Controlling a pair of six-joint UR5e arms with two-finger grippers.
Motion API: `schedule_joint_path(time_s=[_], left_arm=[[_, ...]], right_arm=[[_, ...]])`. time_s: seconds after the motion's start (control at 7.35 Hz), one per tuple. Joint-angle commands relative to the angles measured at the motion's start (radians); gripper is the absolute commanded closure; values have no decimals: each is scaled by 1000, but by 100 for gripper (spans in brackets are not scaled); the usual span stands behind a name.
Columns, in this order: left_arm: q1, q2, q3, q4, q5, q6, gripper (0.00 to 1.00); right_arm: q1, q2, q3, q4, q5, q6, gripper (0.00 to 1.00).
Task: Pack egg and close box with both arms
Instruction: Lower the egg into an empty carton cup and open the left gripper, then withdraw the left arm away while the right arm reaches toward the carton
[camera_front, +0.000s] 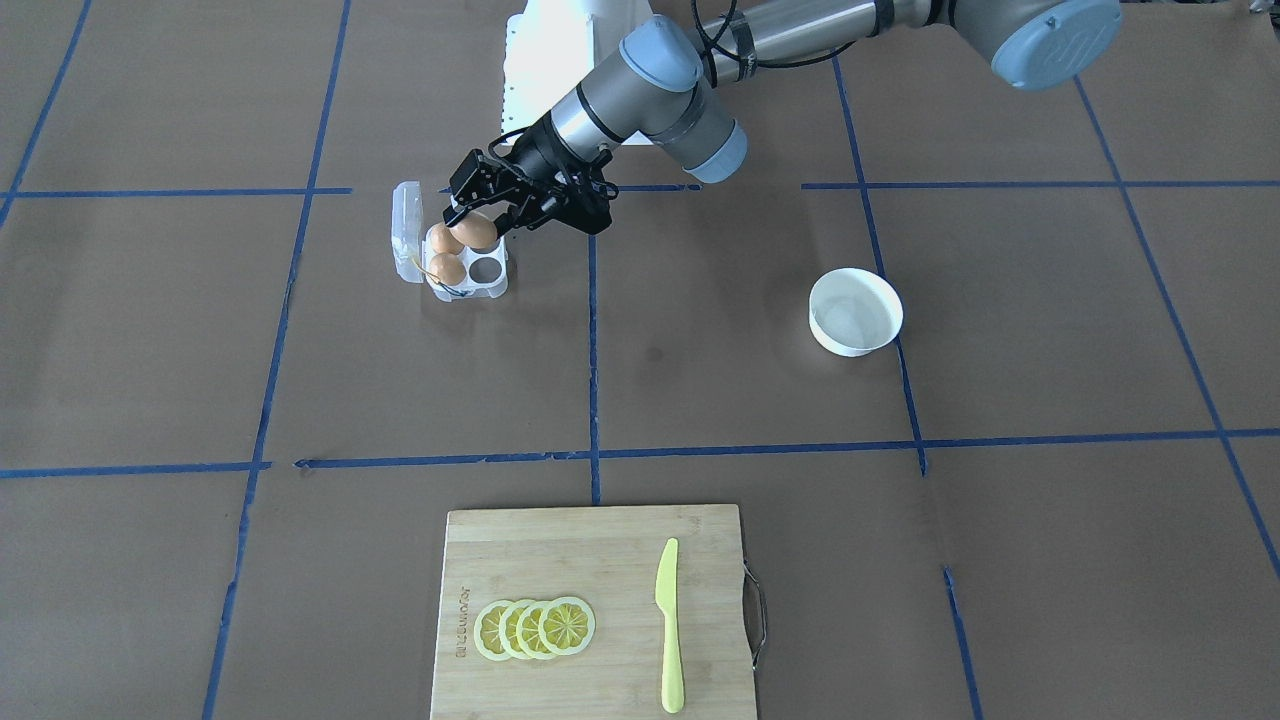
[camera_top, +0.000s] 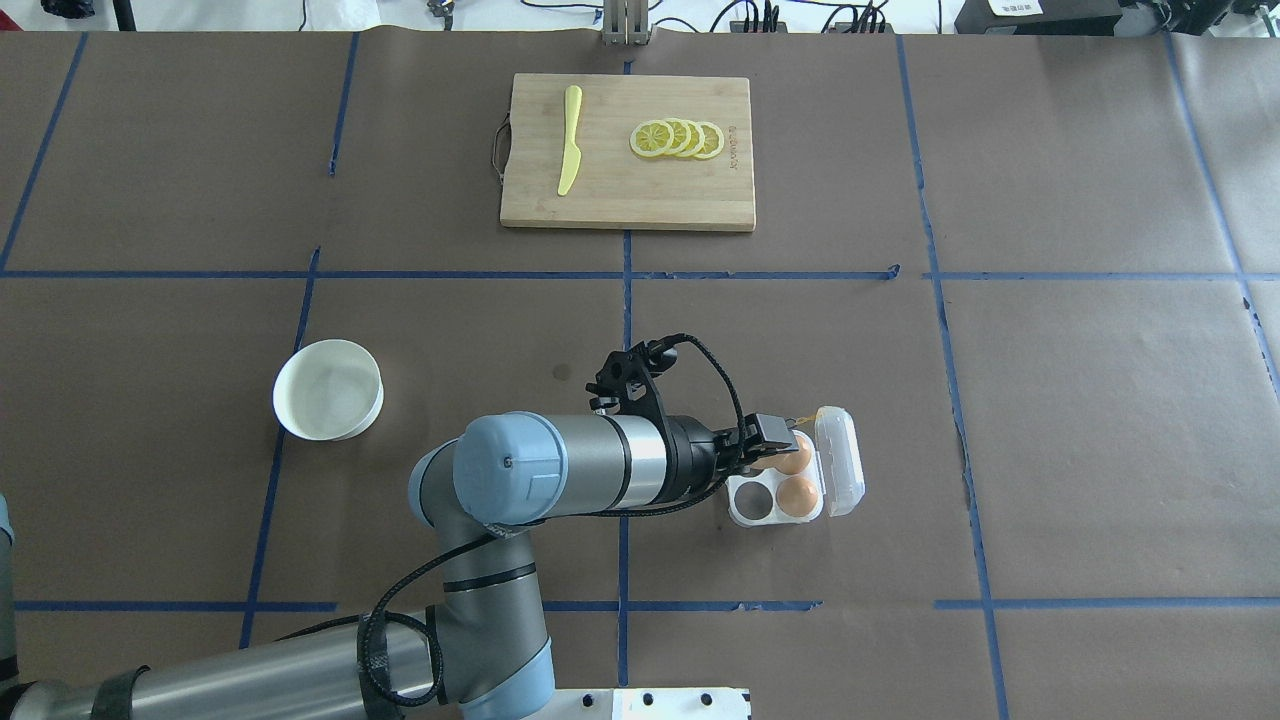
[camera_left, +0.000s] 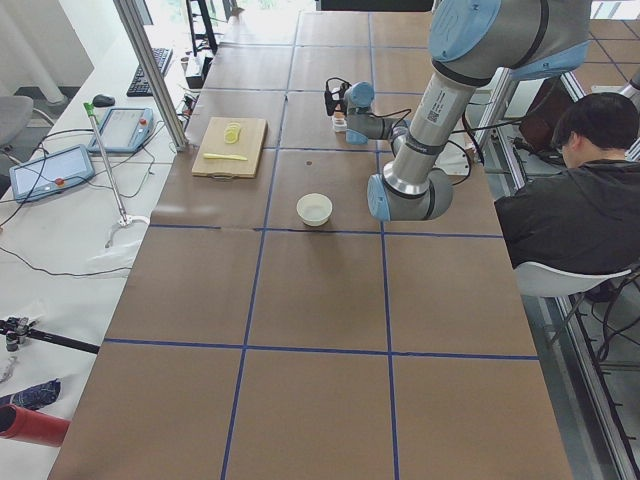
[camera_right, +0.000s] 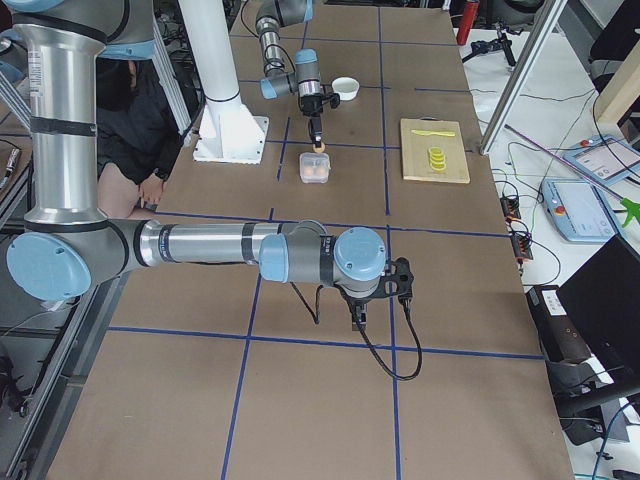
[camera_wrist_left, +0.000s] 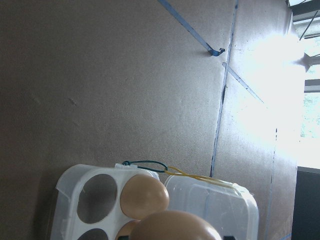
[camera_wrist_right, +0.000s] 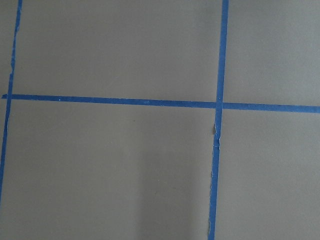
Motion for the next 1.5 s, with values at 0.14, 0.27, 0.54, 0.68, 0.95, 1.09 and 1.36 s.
schedule_joint_path(time_s=[0.14, 0.27, 0.54, 0.68, 0.95, 1.09, 1.36], left_arm=[[0, 1, 9, 1, 4, 0, 0], [0, 1, 9, 1, 7, 0, 0], [-21, -1, -3, 4, -1, 40, 0], [-53, 2, -22, 13, -39, 42, 0], [-160, 21, -110, 170, -224, 46, 0], [-187, 77, -197, 250, -258, 69, 0], [-291, 154, -357, 523, -352, 210, 0]], right_arm=[[0, 0, -2, 0, 1, 0, 0], [0, 0, -2, 0, 1, 0, 0], [0, 3, 1, 2, 1, 0, 0], [-6, 6, 10, 3, 7, 24, 0], [-105, 12, 129, 6, -1, 234, 0], [-148, 12, 183, 8, -10, 318, 0], [-285, 1, 246, 276, -30, 711, 0]])
